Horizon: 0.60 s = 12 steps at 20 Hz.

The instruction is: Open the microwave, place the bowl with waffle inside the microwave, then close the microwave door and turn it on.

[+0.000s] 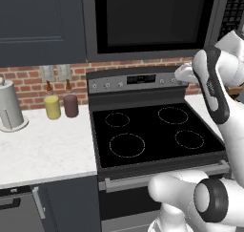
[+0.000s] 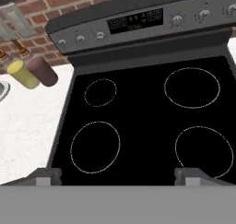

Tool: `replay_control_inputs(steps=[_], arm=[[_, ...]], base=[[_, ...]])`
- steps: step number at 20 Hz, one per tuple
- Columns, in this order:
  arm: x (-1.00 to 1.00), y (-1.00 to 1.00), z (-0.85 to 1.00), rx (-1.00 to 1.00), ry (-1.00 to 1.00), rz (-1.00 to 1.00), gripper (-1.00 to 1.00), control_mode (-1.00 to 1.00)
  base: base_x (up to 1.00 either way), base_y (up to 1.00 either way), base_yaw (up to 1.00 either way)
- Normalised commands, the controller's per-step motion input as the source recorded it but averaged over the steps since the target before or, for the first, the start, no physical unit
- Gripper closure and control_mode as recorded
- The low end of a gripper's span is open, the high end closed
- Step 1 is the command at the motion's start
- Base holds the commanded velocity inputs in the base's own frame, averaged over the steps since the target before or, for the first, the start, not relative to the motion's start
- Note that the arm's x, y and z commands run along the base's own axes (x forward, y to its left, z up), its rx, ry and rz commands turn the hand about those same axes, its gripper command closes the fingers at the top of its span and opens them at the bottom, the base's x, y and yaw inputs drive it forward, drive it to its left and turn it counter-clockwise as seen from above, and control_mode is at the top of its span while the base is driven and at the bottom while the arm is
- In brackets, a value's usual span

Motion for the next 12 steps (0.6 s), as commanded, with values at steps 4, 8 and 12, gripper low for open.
replay_control_inputs(steps=[4, 8, 12], arm=[[-0.06, -1.00, 0.94, 0.33, -0.47, 0.01, -1.00, -1.00], [0.00, -0.99, 0.80, 0.26, -0.46, 0.01, -1.00, -1.00], [0.00, -0.75, 0.39, 0.14, -0.26, 0.00, -1.00, -1.00]], base=[[0.00, 0.00, 0.00], [0.00, 0.00, 0.00], [0.00, 0.00, 0.00]])
